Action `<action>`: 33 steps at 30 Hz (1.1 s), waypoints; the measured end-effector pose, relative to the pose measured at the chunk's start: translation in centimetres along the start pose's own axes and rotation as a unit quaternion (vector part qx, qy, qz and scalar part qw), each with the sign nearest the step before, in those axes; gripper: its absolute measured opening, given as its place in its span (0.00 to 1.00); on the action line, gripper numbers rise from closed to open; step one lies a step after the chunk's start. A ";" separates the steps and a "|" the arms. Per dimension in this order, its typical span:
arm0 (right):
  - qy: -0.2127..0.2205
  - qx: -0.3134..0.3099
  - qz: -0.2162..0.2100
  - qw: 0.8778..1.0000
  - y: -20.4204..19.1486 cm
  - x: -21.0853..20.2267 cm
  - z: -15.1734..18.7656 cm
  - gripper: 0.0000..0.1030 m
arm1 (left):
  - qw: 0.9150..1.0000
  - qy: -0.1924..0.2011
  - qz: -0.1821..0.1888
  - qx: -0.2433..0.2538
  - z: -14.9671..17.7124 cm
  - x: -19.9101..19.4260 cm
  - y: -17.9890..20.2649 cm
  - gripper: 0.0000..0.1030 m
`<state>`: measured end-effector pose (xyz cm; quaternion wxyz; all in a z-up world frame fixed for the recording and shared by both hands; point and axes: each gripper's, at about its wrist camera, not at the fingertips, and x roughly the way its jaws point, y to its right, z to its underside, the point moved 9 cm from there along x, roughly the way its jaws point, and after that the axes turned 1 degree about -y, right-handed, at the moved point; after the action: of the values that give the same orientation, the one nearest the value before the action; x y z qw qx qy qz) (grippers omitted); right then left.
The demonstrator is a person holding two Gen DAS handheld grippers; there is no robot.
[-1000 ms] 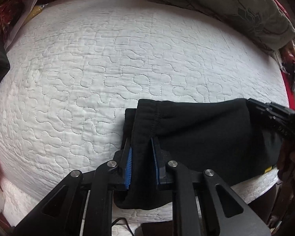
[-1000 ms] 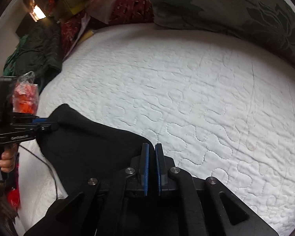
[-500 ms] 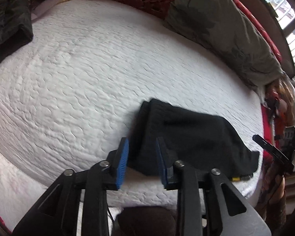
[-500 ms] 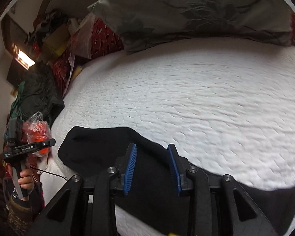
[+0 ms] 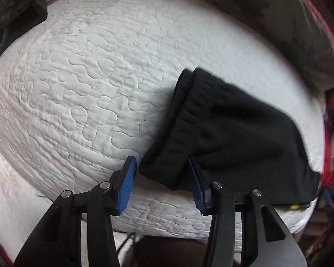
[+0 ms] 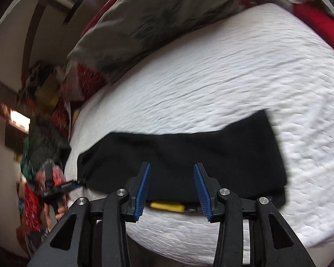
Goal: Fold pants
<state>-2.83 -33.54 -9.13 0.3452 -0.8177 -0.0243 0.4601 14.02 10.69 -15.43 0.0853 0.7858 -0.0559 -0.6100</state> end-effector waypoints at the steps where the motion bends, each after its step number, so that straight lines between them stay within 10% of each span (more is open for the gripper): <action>1: 0.013 0.017 0.000 1.000 1.4 -1.2 -0.3 0.41 | 1.000 0.012 -0.004 -0.004 0.3 -1.1 0.0 0.44; 7: 0.050 0.067 0.029 0.996 7.6 -4.6 -1.1 0.45 | 0.997 0.052 0.035 0.050 4.8 -6.1 7.7 0.44; 14: 0.033 0.055 0.022 0.998 7.9 -2.2 -0.9 0.45 | 0.963 -0.145 0.222 0.056 13.0 -1.2 24.6 0.46; 20: 0.023 0.047 0.011 0.999 7.8 -1.5 0.5 0.45 | 0.951 -0.218 0.220 0.010 15.2 2.5 30.2 0.46; 33: 0.019 0.036 0.030 0.999 9.3 0.1 -1.3 0.45 | 0.958 -0.207 0.194 -0.048 13.9 4.9 29.6 0.46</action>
<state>-4.38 -41.28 -14.18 0.3609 -0.8136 0.0236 0.4552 2.24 -20.18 -17.42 0.2259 0.6114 -0.1940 -0.7331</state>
